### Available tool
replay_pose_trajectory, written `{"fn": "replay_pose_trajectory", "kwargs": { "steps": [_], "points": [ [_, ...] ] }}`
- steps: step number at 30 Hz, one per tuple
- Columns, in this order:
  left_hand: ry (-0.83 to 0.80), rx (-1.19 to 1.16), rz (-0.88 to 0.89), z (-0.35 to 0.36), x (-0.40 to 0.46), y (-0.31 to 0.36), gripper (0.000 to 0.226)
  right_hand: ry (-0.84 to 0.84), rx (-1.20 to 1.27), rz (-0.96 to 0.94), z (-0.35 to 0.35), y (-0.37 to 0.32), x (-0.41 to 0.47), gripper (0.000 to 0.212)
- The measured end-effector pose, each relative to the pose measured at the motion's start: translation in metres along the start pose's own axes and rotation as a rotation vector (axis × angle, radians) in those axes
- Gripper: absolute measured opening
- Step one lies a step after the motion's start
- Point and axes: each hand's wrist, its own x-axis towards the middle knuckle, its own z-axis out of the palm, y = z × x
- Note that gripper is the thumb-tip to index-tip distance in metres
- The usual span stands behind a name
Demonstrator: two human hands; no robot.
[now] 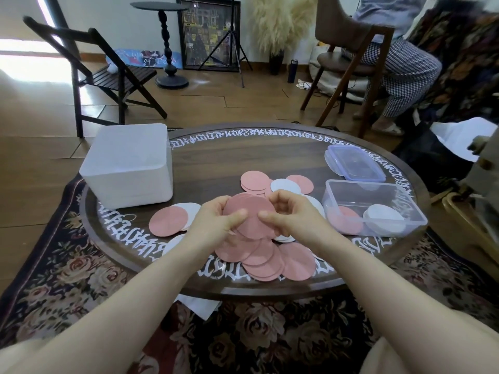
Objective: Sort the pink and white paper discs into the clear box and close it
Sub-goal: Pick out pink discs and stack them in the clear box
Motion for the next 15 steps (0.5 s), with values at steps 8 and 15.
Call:
{"fn": "replay_pose_trajectory", "kwargs": {
  "steps": [8, 15],
  "points": [
    [0.073, 0.767, 0.366, -0.002, 0.001, -0.005, 0.013, -0.004, -0.149, -0.111, -0.004, 0.015, 0.000, 0.012],
    [0.006, 0.740, 0.417, 0.003, 0.002, -0.012, 0.011, -0.016, -0.160, -0.086, -0.004, 0.021, -0.003, 0.014]
  ]
}}
